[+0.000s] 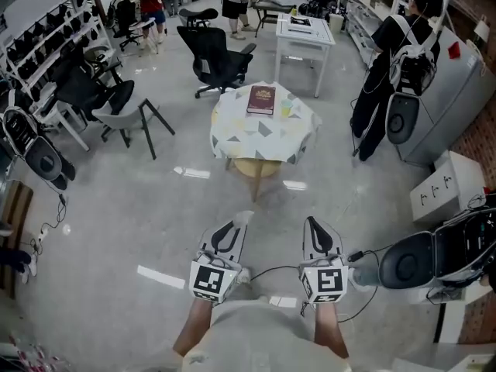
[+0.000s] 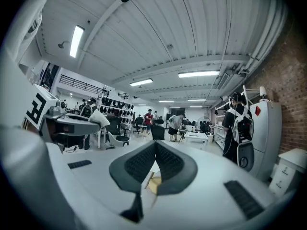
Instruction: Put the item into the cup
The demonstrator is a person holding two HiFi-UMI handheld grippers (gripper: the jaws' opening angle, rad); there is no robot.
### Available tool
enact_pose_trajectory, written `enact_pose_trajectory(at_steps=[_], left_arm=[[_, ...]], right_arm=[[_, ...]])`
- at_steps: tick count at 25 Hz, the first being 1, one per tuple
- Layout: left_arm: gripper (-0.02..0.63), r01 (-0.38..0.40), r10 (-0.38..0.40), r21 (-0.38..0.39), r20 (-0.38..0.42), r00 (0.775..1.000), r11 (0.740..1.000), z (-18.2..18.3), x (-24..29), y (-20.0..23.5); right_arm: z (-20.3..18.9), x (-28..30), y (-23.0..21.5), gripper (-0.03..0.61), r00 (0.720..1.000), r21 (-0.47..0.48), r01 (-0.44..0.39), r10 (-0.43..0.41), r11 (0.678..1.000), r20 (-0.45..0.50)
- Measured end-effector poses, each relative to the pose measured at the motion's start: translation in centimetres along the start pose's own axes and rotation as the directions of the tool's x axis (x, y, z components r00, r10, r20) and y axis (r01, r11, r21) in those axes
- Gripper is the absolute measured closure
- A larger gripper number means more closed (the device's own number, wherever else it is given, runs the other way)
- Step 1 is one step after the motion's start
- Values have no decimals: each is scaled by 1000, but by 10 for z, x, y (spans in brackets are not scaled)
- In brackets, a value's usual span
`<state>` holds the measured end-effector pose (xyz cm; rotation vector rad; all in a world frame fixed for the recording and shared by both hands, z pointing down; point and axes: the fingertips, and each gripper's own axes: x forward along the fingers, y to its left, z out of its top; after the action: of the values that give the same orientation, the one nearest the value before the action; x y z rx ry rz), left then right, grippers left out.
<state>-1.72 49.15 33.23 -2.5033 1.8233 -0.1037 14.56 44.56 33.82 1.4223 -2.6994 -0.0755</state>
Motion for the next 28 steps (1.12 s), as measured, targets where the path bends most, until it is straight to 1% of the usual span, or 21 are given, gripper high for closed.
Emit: enact_pose_trajectory(at_steps=[8,13,18,28], left_arm=[[557,35,-35,-1,-10,999,999,-7,30,26],[557,54,-54,-15,-11,998,998,-13,48,48],[557,71,-71,-19,-8,997,997,-14,62,73],[557,94,-94,-23,9,996,995,-15,82,114]], right_arm=[[-1,35,-1,571,1000,-16,23,-23,1000,-19],[-10,61,2,572,998,-2,37,-37,999,-44],[-4,88,14,572,998,-10,39,-40,999,-49],[3,128,24,571,996,-24,71,-72,997,-45]])
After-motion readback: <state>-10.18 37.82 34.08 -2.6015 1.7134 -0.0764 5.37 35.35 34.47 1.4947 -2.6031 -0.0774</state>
